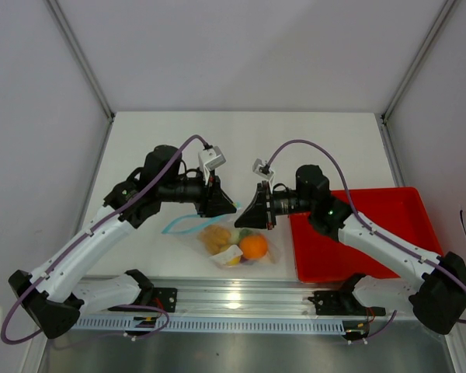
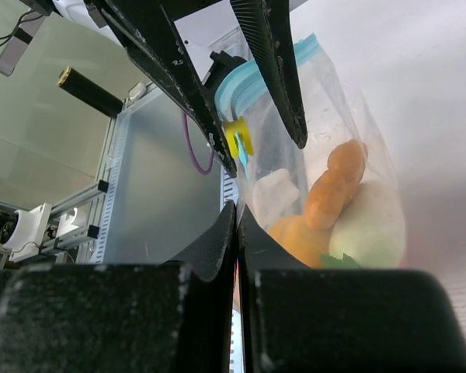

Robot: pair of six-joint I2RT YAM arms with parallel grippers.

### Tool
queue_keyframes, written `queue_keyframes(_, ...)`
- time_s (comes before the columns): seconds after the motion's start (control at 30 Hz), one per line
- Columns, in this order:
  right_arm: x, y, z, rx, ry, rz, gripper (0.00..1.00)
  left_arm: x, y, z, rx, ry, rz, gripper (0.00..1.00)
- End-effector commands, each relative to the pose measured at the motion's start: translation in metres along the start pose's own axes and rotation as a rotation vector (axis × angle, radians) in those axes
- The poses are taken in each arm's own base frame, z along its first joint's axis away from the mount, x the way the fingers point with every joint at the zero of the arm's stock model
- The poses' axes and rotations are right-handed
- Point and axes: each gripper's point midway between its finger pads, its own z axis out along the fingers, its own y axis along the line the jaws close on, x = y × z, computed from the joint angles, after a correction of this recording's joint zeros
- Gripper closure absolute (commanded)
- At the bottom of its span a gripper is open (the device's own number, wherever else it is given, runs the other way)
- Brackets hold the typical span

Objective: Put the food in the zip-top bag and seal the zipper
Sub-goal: Zip the zipper food storage bag at the center of the board.

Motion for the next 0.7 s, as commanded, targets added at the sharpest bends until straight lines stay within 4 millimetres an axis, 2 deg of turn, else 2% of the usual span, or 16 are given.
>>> queue_keyframes(0.0,-0.011,0.007,0.002,-0.018,-0.028,-0.046,1.0,-0.017,-0.004,-0.003,0.009,-0.056,0.03,0.68)
queue_keyframes(0.1,-0.009,0.006,0.003,-0.015,-0.026,-0.043,1.0,-0.019,-0.006,-0.004,0.015,-0.063,0.033,0.72)
queue_keyframes(0.2,-0.01,0.005,0.004,-0.01,-0.026,-0.041,1.0,-0.021,-0.008,-0.005,0.022,-0.066,0.033,0.8)
queue_keyframes(0.33,-0.01,0.002,0.004,0.007,-0.024,-0.047,1.0,-0.02,-0.009,-0.004,0.03,-0.058,0.03,0.99)
queue_keyframes(0.4,-0.012,-0.001,0.004,0.027,-0.013,-0.043,1.0,-0.018,-0.01,-0.004,0.034,-0.054,0.033,0.99)
queue_keyframes(0.43,-0.012,-0.001,0.004,0.026,-0.005,-0.048,0.94,-0.019,-0.01,-0.005,0.038,-0.053,0.035,0.99)
queue_keyframes(0.47,-0.011,-0.003,0.005,0.026,0.005,-0.05,0.77,-0.018,-0.011,-0.006,0.04,-0.053,0.035,1.0)
queue_keyframes(0.5,-0.014,-0.002,0.005,0.017,0.008,-0.059,0.7,-0.018,-0.012,-0.005,0.042,-0.051,0.036,0.99)
queue_keyframes(0.57,-0.015,-0.001,0.007,-0.001,0.032,-0.066,0.61,-0.019,-0.015,-0.007,0.057,-0.056,0.042,0.99)
queue_keyframes(0.67,-0.017,0.001,0.008,-0.024,0.051,-0.089,0.59,-0.02,-0.019,-0.008,0.074,-0.058,0.047,0.99)
